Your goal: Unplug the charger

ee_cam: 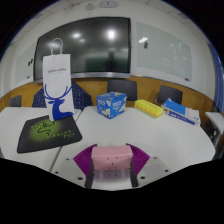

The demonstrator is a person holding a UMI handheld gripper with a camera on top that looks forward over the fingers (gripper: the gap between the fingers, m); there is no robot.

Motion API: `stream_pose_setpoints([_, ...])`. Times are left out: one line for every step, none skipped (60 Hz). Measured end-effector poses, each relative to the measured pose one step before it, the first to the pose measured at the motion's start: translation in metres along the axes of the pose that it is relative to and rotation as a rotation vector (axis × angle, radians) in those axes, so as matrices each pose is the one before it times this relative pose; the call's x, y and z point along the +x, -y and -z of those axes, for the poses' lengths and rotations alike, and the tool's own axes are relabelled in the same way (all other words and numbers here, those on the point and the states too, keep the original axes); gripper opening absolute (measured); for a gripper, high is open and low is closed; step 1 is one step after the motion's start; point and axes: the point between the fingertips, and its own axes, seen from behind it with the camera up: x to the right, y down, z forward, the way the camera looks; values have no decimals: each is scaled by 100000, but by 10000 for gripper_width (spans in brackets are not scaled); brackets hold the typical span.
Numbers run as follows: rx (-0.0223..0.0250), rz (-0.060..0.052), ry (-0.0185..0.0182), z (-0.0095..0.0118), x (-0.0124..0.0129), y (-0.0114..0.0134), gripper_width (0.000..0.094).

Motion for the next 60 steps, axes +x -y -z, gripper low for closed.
stream_pose_setpoints([-184, 307, 401, 141, -31, 43, 509])
stream_pose_setpoints([33, -353, 380, -91, -4, 88, 494])
stream_pose_setpoints([-101, -803, 437, -5, -7, 89, 479])
stream_pose_setpoints([632, -779, 439, 88, 20, 322, 471])
stream_pose_setpoints([1966, -758, 633, 423, 69, 487, 471])
stream_pose_setpoints([4179, -288, -298, 212, 93, 1126, 470])
stream_pose_setpoints([4612, 740, -1120, 344, 388, 1718, 470])
stream_pose_setpoints([4129, 907, -515, 309, 224, 1788, 468])
stream_pose_setpoints([3094, 644, 477, 302, 77, 1659, 466])
stream_pose_setpoints([2141, -108, 811, 283, 8, 1545, 470])
stream_pose_setpoints([1501, -686, 598, 330, 88, 1460, 467])
stream_pose_setpoints([732, -1294, 359, 55, 300, 2130, 468])
stream_pose_setpoints([919, -1417, -169, 527, 287, 1190, 468])
stream_pose_setpoints([769, -1158, -259, 396, 329, 1237, 469])
stream_pose_setpoints([190, -556, -522, 240, 546, 901, 469])
stream_pose_setpoints([-282, 148, -876, 190, 674, 659, 473])
stream_pose_setpoints([-445, 407, -1188, 138, 793, 491, 481])
stream_pose_setpoints([-460, 333, -1316, 96, 878, 384, 479])
stream_pose_setpoints([-511, 54, -1264, 65, 897, 277, 481])
stream_pose_setpoints([-866, -18, -997, 19, 862, 121, 483])
stream_pose_setpoints([-1365, 173, -837, -352, 839, -208, 487])
stream_pose_setpoints([-1498, 107, -799, -78, 848, -191, 487])
stream_pose_setpoints([-1540, 225, -1010, -86, 900, -289, 487])
stream_pose_setpoints([-1431, 342, -1358, -141, 965, -386, 487])
stream_pose_setpoints([-1491, 565, -1438, -184, 929, -473, 488])
stream_pose_setpoints([-1551, 756, -1324, -130, 902, -1105, 489])
stream_pose_setpoints([-2394, 1031, -1160, -403, 867, -783, 496])
stream_pose_setpoints([-2488, 820, -778, -306, 774, -857, 496])
stream_pose_setpoints([-2513, 407, -446, -304, 620, -875, 501])
stream_pose_setpoints([-2380, 32, -275, -320, 520, -928, 506])
stream_pose_setpoints([-2156, -227, -298, -381, 489, -931, 509])
stream_pose_setpoints([-2325, -166, -395, -378, 503, -1013, 514])
stream_pose_setpoints([-2362, -48, -297, -254, 412, -1366, 517])
stream_pose_setpoints([-2371, 233, -301, -475, 410, -962, 520])
stream_pose_setpoints([-2191, 199, -136, -457, 346, -1075, 524])
stream_pose_setpoints([-2040, 305, -126, -455, 295, -902, 526])
stream_pose_setpoints([-1826, 343, -64, -437, 238, -826, 531])
stream_pose_setpoints([-1514, 335, -116, -430, 176, -744, 533])
stream_pose_setpoints([-1498, 445, -95, -387, 143, -722, 536])
stream_pose_setpoints([-1735, 486, -91, -437, 123, -741, 542])
stream_pose_setpoints([-2046, 635, -68, -438, 74, -822, 547])
stream_pose_setpoints([-2216, 765, 73, -275, 43, -688, 552])
stream_pose_setpoints([-1673, 691, 91, -516, -27, -706, 560])
stream_pose_setpoints([-1438, 338, 100, -380, -1, -554, 569])
stream_pose_setpoints([-1145, -19, 151, -337, -14, -475, 577])
stream_pose_setpoints([-937, -164, 198, -310, -29, -389, 584])
stream_pose_setpoints([-819, -133, 280, -270, -40, -348, 592])
stream_pose_setpoints([-682, -110, 225, -232, 2, -334, 597])
stream_pose_setpoints([-939, -132, 198, -143, 138, -183, 604])
stream_pose_setpoints([-621, -26, -271, -172, 76, -297, 612])
stream_pose_setpoints([-667, 151, -319, -72, 92, -242, 632])
stream_pose_setpoints([788, -283, -46, -31, 54, 155, 662])
stream_pose_setpoints([59, -129, -814, 88, 280, 20, 724])
stream_pose_setpoints([-121, -237, -946, 150, 273, 36, 774])
stream_pose_setpoints([38, -229, -966, 234, 309, 76, 824])
stream_pose_setpoints([-57, -89, -710, 400, 354, 155, 873])
stream_pose_setpoints([430, -249, -615, 346, 261, 198, 845])
stream_pose_setpoints([561, -273, -484, 517, 209, 214, 827])
stream_pose_setpoints([727, -255, 22, 590, 244, 254, 832])
stream_pose_setpoints([848, -316, 180, 635, 104, 292, 849])
